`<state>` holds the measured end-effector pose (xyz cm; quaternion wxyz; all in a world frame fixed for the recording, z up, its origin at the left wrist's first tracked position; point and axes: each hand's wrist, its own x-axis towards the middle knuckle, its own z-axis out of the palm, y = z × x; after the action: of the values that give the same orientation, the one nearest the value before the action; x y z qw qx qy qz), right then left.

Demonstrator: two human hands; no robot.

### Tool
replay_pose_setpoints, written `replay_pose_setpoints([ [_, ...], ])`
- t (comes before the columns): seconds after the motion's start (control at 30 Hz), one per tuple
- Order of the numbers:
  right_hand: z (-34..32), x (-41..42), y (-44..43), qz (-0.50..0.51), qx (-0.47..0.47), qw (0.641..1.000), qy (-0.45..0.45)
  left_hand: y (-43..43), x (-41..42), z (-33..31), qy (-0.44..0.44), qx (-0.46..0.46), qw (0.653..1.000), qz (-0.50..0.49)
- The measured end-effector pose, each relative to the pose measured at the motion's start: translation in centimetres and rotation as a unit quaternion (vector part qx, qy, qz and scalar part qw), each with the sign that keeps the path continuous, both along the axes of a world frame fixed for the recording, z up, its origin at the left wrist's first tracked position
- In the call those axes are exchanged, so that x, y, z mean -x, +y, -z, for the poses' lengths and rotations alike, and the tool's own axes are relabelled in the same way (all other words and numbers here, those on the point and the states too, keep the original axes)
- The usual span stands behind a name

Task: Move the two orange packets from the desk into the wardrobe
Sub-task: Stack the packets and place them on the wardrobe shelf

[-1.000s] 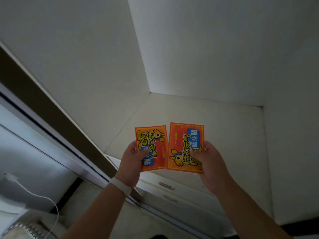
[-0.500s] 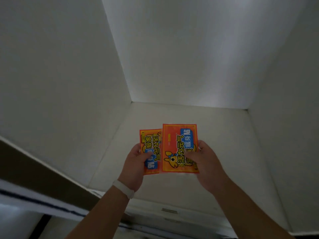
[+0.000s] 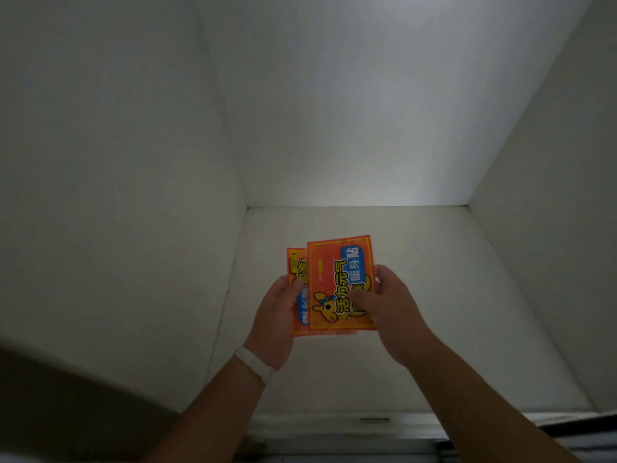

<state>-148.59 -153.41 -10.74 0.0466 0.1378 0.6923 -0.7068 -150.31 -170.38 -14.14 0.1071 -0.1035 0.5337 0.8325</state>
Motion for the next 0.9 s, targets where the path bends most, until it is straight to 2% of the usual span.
replay_pose_setpoints([
  [0.2,0.7,1.6,0.4,0.010,-0.004,1.000,-0.013,0.5,1.7,0.9,0.000,-0.002,1.000,-0.011],
  [0.37,1.9,4.4,1.1,0.012,0.002,0.999,-0.031,0.9,3.9,1.2,-0.035,0.014,0.999,-0.040],
  [0.9,4.9,16.0,2.7,-0.002,0.034,0.996,-0.078,0.1,16.4,3.2,-0.087,0.165,0.981,-0.047],
])
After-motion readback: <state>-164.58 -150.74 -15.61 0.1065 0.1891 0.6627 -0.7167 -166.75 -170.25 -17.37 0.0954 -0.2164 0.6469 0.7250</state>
